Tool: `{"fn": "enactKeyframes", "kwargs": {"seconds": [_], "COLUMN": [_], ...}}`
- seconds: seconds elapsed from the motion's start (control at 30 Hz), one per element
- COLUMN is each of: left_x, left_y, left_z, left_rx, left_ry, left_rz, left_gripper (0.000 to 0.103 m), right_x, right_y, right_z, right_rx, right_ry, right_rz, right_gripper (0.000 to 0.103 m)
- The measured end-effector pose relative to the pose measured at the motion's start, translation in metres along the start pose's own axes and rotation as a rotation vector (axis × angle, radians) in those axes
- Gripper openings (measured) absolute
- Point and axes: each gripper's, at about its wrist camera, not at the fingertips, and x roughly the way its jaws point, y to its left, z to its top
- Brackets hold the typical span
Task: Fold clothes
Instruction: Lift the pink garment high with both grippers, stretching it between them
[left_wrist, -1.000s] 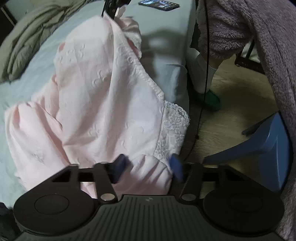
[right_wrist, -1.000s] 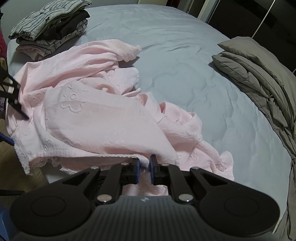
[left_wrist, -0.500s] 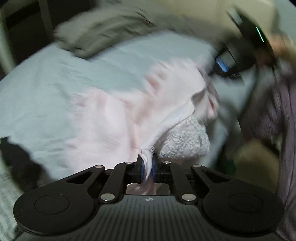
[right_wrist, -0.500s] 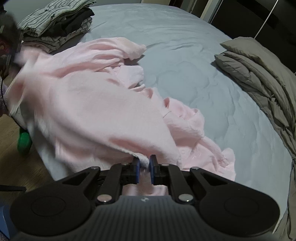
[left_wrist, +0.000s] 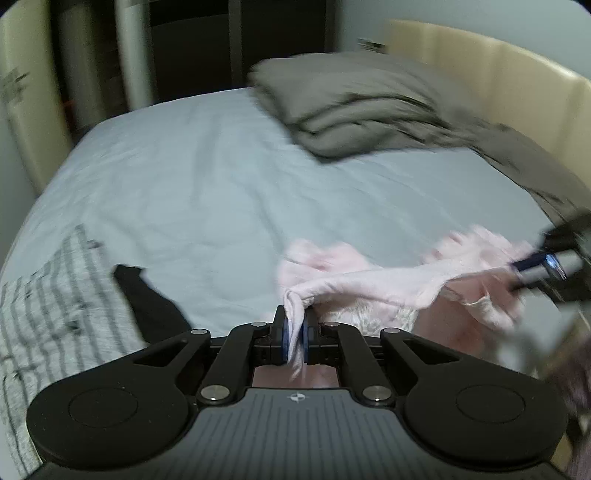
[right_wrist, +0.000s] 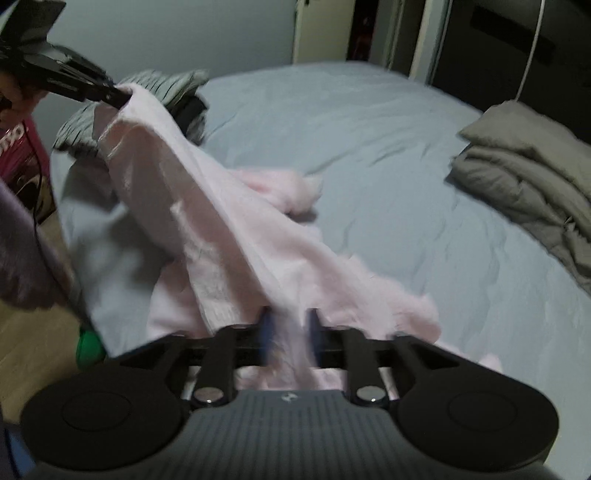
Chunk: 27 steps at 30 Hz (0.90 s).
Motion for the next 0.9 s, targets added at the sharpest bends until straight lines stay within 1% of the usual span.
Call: {"fn": "enactKeyframes", "kwargs": {"seconds": [0.1, 0.23, 0.43, 0.6, 0.83, 0.87, 0.9], "left_x": [0.011, 0.022, 0.027, 0.029, 0.028, 0.028, 0.027], "left_y": [0.019, 0.032, 0.027, 0.032, 0.038, 0.038, 0.038], "left_z": [0.008, 0.015, 0.016, 0.01, 0.006, 0.006, 0.006], "left_rx": [-0.033, -0.048, -0.026, -0.038, -0.052, -0.051, -0.052], "left_ry": [0.012, 0.035, 0.051, 0.056, 0.051, 0.049, 0.048], "left_rz": [0.057, 0.083, 0.081, 0.072, 0.05, 0.047, 0.045], "left_gripper": [0.005, 0.005, 0.005, 0.005, 0.005, 0.005, 0.005], "right_x": [-0.002, 0.001, 0.014, 0.026, 0.066, 0.071, 0.075], "right_y": [0.0, 0.007, 0.008, -0.004, -0.009, -0.009, -0.009], "right_z": [0.007, 0.009, 0.014, 0.024, 0.041, 0.043, 0.045], "right_rx": [-0.018, -0.088, -0.195, -0.18, -0.19, -0.189, -0.188], "right_ry": [-0.022, -0.015, 0.012, 0.008, 0.031, 0.038, 0.047], "right_rz": [0.01, -0.014, -0.054, -0.014, 0.048, 0.055, 0.061], "right_gripper": [0.048, 0.046, 0.046, 0.045, 0.045, 0.039, 0.028]}}
